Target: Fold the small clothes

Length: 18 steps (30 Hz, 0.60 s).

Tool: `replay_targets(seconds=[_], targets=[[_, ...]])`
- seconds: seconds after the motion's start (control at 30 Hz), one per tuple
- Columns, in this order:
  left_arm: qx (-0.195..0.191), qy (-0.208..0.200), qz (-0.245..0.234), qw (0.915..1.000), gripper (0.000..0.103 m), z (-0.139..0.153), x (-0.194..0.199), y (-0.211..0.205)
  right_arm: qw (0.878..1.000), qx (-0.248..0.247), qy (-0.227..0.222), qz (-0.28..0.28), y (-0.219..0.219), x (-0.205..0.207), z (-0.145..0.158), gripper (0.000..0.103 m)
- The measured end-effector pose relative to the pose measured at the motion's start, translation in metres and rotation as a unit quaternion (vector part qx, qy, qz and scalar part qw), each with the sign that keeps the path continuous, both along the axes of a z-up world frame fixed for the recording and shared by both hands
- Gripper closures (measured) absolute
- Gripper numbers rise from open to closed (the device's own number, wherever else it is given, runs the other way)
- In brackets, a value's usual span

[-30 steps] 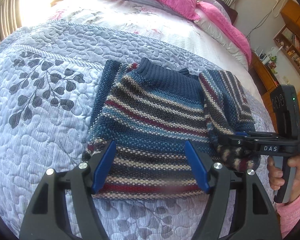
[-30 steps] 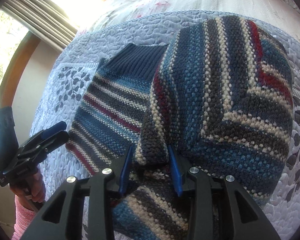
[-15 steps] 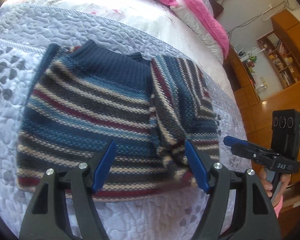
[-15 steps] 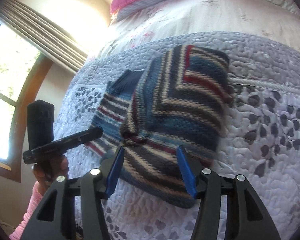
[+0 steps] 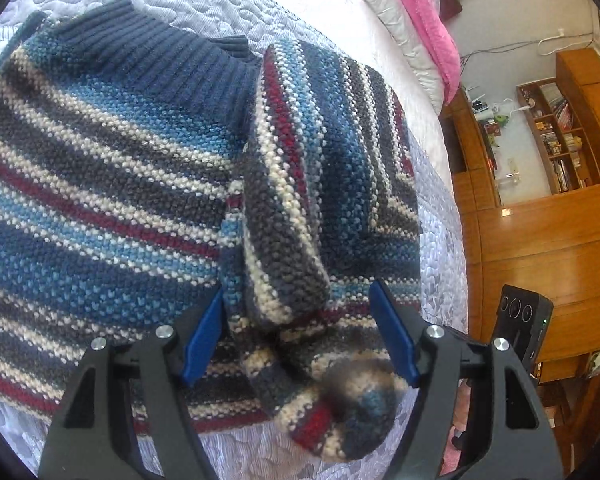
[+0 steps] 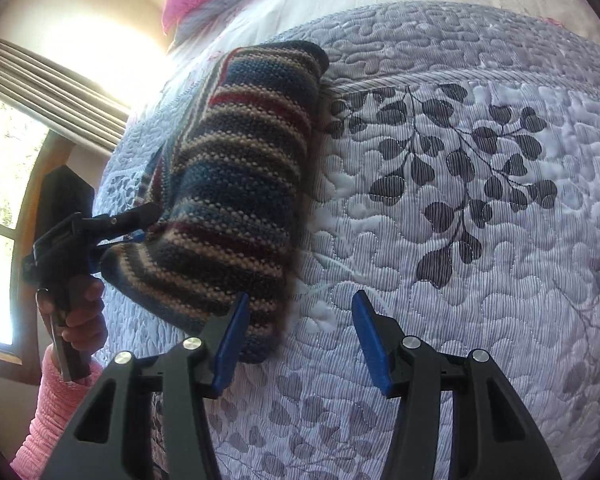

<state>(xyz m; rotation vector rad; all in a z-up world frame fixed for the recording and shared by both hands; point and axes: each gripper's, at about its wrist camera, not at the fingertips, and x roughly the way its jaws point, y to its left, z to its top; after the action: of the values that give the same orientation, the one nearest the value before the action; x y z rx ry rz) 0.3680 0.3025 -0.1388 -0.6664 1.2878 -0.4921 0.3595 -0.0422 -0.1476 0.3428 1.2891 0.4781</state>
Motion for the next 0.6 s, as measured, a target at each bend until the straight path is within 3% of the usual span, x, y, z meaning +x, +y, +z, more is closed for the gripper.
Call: replay_targets(seconds=[0.03,0.1,0.17,0.27,0.6], targets=[[0.002,0.0,0.0,1.0,0.034,0.0,0.001,-0.002,1.0,0.0,0.0,0.0,-0.001,0.0,-0.001,0.049],[0.009,-0.001,0.0,1.0,0.045,0.002,0.003,-0.005,1.0,0.003,0.0,-0.002,0.0,0.001,-0.002,0.049],[0.021,-0.003,0.002,0.9998,0.06,0.005,0.004,-0.008,1.0,0.006,0.0,-0.003,0.0,0.001,-0.002,0.049],[0.033,-0.016,0.003,0.9993,0.07,0.01,0.005,-0.014,1.0,0.006,0.002,-0.006,-0.002,0.0,-0.004,0.049],[0.034,-0.078,0.033,0.9958,0.078,0.049,-0.012,0.013,1.0,0.005,0.011,-0.017,-0.01,-0.007,-0.004,0.049]])
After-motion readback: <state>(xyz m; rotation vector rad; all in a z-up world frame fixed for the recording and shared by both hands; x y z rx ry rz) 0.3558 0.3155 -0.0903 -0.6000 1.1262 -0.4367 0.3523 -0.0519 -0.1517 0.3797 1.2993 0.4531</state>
